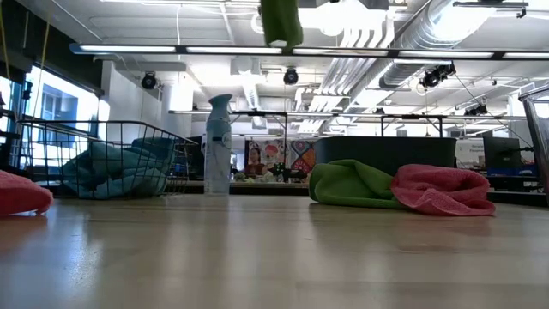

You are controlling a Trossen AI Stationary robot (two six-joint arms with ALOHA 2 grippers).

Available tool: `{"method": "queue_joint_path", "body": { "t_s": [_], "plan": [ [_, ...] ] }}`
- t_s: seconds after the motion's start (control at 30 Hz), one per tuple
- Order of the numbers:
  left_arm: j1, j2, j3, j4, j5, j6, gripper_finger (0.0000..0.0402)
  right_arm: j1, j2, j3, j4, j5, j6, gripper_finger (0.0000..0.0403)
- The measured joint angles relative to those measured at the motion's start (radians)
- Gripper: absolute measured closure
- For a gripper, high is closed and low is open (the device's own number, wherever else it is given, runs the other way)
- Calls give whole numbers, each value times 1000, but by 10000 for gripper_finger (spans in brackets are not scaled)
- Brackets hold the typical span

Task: Sort microfiber towel by color & place in baskets
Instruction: Put the top left green towel into the blue bin

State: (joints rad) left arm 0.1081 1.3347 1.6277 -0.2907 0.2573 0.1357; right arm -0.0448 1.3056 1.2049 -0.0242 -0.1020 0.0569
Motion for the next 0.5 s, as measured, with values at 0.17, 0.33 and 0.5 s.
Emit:
{"method": "queue_joint_path", "body": {
  "t_s": [0.17,0.33,0.5],
  "plan": [
    [0,-12,0,16,18,-2,401,1,-9,0,0,61,-54,158],
    [0,-11,0,42,56,-3,401,1,-16,0,37,66,-58,158],
    [0,-11,0,86,72,0,401,4,-17,0,73,41,-57,158]
  ]
}}
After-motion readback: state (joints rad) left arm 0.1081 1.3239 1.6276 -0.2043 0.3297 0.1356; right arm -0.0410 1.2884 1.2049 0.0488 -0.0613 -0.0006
